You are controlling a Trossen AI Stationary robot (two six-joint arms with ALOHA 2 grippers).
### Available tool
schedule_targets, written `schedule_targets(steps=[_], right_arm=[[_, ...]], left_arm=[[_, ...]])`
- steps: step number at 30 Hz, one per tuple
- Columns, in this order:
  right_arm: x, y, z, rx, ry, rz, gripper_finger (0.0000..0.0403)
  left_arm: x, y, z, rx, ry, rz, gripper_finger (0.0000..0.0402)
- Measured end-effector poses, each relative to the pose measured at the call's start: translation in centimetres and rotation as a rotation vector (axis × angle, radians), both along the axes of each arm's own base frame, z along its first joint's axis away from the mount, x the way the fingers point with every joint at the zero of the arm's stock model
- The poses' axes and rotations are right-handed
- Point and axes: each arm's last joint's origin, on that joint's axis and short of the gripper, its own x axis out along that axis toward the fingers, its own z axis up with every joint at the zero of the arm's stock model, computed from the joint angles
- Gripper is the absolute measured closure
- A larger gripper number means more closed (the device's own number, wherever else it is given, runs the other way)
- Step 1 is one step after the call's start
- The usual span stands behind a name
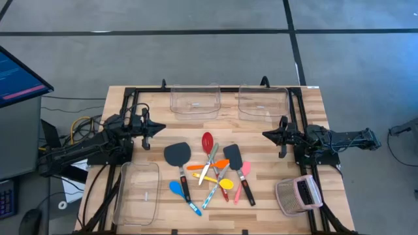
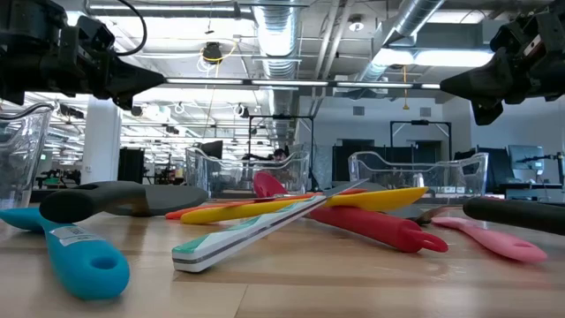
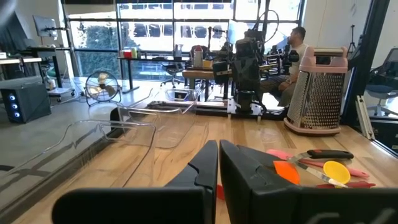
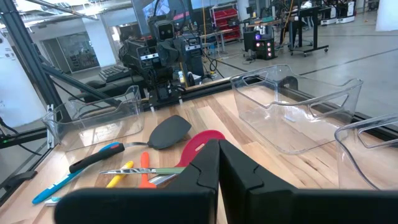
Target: Pick & Place Kitchen Items
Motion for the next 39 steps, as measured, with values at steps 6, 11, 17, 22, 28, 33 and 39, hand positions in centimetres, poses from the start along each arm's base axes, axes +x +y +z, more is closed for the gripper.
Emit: schedule_targets(steps=[6,11,17,22,28,33,39], right_arm=[[0.0,0.0,0.0,0.0,0.0,0.0,0.0403],[0.0,0.0,0.0,0.0,0.0,0.0,0.0403],[0.0,0.0,0.0,0.0,0.0,0.0,0.0403],[0.0,0.0,0.0,0.005,-0.001,0.0,0.0403],[0.0,0.0,0.01,0.006,-0.003,0.0,0.0403],[0.01,0.0,0.27,0.011,-0.03,0.0,0.0403],[0.0,0.0,0.47,0.013,-0.05,0.0,0.0403]], left_arm=[[0.0,-0.01,0.01,0.001,-0.001,-0.004,0.0394],[0.0,-0.01,0.04,0.005,-0.004,-0.003,0.0394],[0.0,-0.01,0.09,0.008,-0.009,-0.003,0.0394],[-0.01,-0.01,0.15,0.009,-0.015,-0.002,0.0394],[-0.01,0.0,0.18,0.009,-0.017,0.002,0.0394],[-0.02,0.0,0.23,0.002,-0.024,0.001,0.0394],[-0.02,-0.01,0.31,-0.042,-0.04,-0.003,0.0394]])
